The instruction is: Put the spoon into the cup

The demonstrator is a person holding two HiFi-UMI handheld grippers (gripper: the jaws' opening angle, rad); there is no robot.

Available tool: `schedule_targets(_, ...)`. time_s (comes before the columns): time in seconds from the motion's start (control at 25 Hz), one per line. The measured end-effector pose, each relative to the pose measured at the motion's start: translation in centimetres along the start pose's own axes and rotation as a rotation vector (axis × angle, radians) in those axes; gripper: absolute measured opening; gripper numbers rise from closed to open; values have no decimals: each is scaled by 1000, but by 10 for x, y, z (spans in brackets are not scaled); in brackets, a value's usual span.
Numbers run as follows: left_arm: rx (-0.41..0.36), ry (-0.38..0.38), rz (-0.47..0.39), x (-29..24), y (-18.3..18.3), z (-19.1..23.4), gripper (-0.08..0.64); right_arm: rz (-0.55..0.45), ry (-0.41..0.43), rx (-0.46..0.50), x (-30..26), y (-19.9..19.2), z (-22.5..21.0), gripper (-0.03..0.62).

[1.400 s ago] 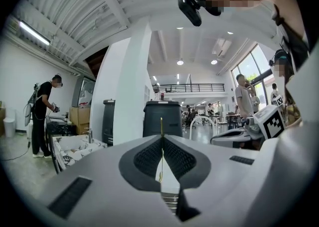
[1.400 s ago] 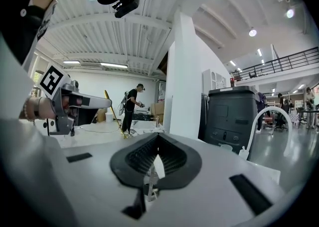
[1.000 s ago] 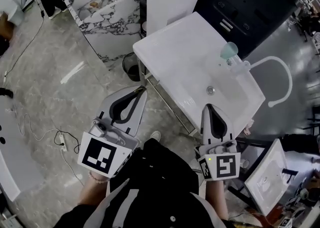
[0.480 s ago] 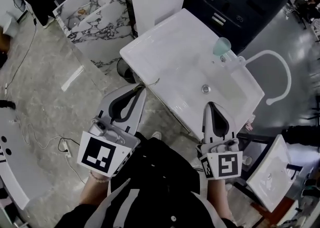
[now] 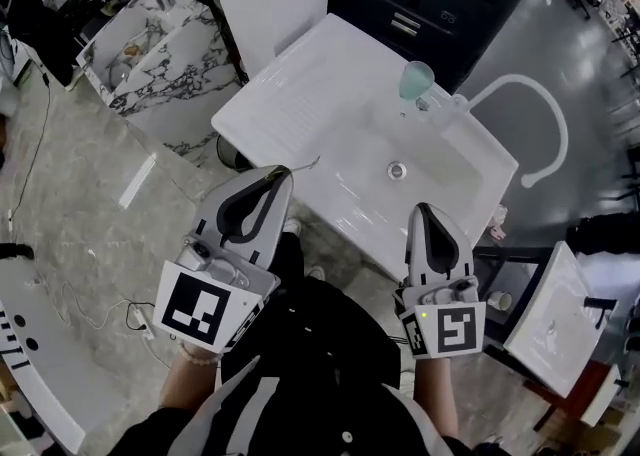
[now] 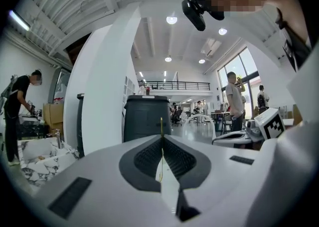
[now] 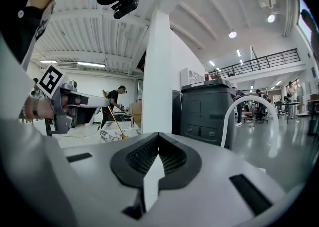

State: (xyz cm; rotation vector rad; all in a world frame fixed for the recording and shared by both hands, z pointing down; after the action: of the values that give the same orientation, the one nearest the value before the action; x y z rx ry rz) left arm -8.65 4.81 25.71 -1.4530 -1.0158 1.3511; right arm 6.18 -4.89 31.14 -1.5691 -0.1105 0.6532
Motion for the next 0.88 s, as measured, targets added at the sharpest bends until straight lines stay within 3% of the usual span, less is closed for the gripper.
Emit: schedule_targets(0.88,-96,-366,40,-142,35,53,6,41,-335,-126,-67,27,-50,0)
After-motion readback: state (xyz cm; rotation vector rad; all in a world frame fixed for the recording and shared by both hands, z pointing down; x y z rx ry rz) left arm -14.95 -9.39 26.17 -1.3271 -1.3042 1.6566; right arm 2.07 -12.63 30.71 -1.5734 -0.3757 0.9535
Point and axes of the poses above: the fingertips, and each gripper's own axes: x backward along the fingers, z to its left, y out of its top, the point moved 1 cm from there along x, backward along the fingers, and after that the axes turned 13 degrees about z, right-handed, at the moved point
